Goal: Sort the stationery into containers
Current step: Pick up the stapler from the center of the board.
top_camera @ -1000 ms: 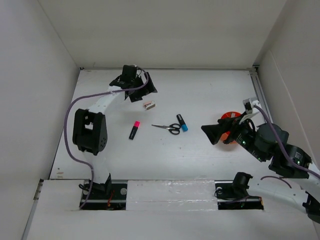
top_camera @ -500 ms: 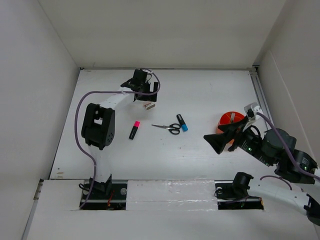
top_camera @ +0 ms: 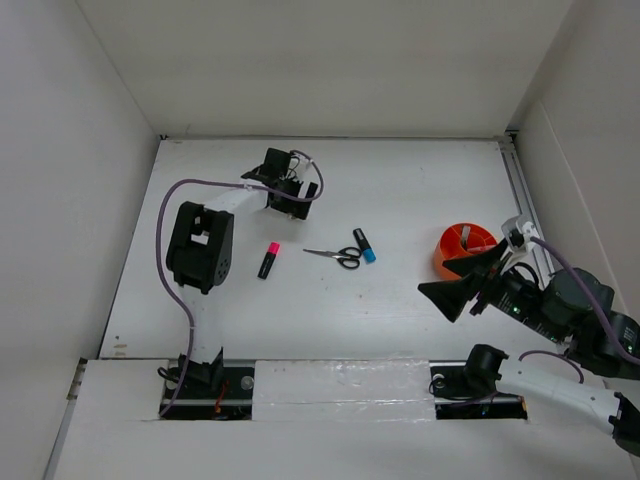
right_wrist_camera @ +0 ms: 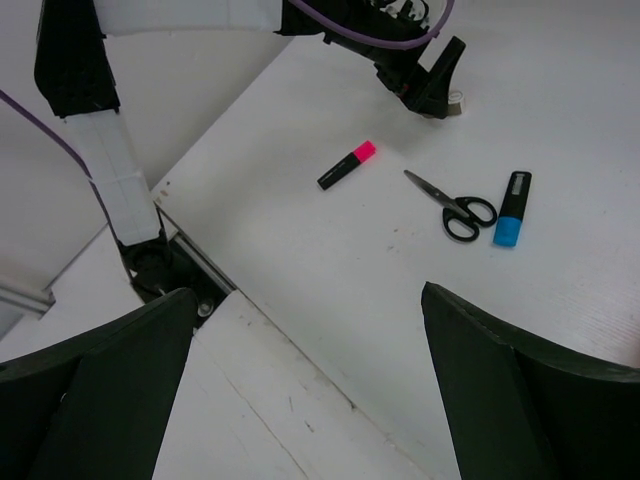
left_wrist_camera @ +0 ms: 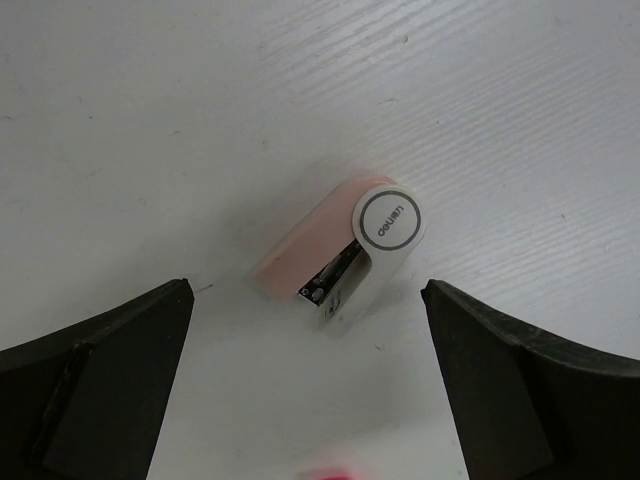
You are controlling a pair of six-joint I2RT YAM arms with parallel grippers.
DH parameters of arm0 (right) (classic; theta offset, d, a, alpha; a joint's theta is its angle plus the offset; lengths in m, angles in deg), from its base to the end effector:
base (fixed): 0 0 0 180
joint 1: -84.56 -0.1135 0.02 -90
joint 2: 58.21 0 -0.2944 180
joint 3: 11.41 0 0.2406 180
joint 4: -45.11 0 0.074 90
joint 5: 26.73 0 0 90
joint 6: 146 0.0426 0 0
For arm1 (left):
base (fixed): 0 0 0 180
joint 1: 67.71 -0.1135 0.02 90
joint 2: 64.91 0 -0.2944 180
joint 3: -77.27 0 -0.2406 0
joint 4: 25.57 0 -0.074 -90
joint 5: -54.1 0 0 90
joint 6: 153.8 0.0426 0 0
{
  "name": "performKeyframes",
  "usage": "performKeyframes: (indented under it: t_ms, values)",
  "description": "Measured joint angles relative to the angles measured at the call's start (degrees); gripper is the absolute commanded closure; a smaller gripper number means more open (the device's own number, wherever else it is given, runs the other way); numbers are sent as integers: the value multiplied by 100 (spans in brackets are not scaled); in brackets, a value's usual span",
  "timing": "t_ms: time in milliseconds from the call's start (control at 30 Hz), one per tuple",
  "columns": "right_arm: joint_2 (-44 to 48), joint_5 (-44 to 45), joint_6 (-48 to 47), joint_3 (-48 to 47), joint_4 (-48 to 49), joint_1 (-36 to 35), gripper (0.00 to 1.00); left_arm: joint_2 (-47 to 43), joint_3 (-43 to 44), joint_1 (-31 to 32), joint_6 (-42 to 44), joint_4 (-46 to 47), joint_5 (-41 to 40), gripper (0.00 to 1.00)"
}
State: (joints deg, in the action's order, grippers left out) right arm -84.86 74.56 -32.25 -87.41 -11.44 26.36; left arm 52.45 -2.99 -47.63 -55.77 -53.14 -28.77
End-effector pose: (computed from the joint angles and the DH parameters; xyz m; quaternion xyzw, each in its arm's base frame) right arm 0.0221 0.0198 0.4136 -0.1589 0.7323 0.3758 0.5452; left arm 0.4364 -0.1651 0.2196 0.2471 0.8893 -0.0971 0.3723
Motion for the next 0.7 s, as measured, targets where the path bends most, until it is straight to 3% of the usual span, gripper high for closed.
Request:
performKeyframes:
  t_ms: [500,700]
  values:
    - [-70,-81,0,-48,-125,-2,0,409,380,-79,522,-94,767,0]
    - [-240,-83,-24,-48,-114,-2,0,483,442,-79,658,-118,903,9]
